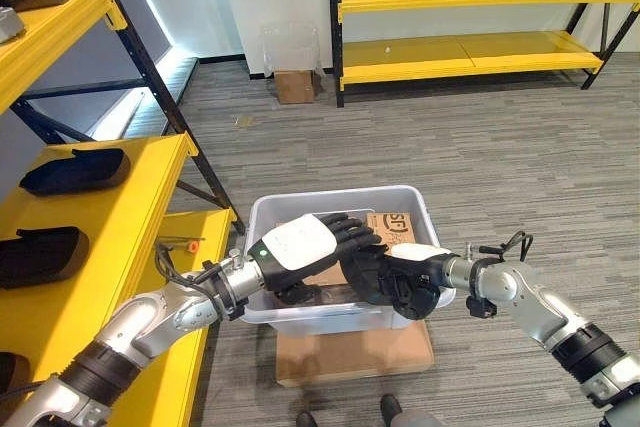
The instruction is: Move parts from the plastic box to the shelf.
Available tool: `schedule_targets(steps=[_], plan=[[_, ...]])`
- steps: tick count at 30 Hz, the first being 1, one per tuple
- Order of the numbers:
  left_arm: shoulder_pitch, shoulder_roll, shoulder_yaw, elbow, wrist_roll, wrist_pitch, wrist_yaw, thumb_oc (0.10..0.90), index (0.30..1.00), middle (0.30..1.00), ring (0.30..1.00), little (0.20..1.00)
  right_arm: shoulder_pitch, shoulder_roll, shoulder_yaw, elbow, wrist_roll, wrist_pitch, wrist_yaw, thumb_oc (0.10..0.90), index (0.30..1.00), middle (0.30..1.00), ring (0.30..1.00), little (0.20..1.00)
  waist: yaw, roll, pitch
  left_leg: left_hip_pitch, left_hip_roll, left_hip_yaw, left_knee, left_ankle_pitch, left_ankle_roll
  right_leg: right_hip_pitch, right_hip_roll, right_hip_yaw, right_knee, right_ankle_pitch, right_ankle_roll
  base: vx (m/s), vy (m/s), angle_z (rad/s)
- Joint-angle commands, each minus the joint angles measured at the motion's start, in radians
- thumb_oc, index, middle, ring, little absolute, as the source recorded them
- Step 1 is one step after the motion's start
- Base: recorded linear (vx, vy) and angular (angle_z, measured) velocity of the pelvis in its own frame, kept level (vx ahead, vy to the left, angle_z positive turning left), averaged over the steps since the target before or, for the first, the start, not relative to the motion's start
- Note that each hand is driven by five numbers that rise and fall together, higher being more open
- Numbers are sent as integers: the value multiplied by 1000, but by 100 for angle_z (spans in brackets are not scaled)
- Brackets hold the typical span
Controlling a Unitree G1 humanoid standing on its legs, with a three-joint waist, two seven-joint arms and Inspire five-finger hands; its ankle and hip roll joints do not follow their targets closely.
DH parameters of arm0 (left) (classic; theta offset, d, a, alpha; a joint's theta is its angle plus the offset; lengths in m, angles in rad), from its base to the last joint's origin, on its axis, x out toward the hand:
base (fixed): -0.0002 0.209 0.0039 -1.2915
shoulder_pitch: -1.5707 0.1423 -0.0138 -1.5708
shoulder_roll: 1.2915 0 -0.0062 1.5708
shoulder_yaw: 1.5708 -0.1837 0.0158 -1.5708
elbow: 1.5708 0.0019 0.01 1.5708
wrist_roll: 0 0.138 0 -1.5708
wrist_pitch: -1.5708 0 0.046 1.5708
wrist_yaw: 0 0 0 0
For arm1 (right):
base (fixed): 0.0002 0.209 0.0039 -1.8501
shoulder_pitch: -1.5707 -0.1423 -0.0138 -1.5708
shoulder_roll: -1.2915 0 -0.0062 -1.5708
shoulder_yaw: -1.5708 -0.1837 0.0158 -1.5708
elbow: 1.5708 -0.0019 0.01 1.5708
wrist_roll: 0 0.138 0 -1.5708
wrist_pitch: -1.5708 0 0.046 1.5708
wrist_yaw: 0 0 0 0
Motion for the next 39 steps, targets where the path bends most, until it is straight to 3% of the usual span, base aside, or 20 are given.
schedule_targets(steps=[1,12,16,30,39], plan=[[-99,-17,-29,-18,-104,-4,21,900,1000,1000,1000,1000,-123,8,-14,-46,49,-80,-69,400,300,300,300,300,18,11,-97,64,59,0,19,-128,-25,-73,-48,-90,58,-19,83,0,0,0],[-141,-23,-102,-30,-136,14,-1,900,1000,1000,1000,1000,-148,-1,4,-67,95,-64,-49,400,300,300,300,300,5,12,-97,64,59,10,20,-128,-25,-78,-48,-82,57,-15,86,0,0,0],[-174,-26,-135,-49,-122,-29,27,900,1000,1000,1000,1000,-148,-5,15,-81,117,-61,-32,400,300,300,300,300,-3,13,-99,65,61,13,19,-127,-27,-80,-48,-80,59,-13,87,3,-2,-6],[-277,-13,-232,-70,-123,15,45,900,1000,1000,1000,1000,-163,-22,35,-82,181,-68,-7,400,300,300,300,300,-29,17,-102,69,60,27,22,-129,-27,-83,-46,-63,61,-10,88,2,0,-2],[-265,-15,-263,-52,-109,65,29,900,1000,1000,1000,1000,-156,-22,37,-71,182,-85,-52,400,300,300,300,300,-33,19,-101,69,61,31,26,-131,-27,-85,-46,-60,60,-8,90,0,0,0]])
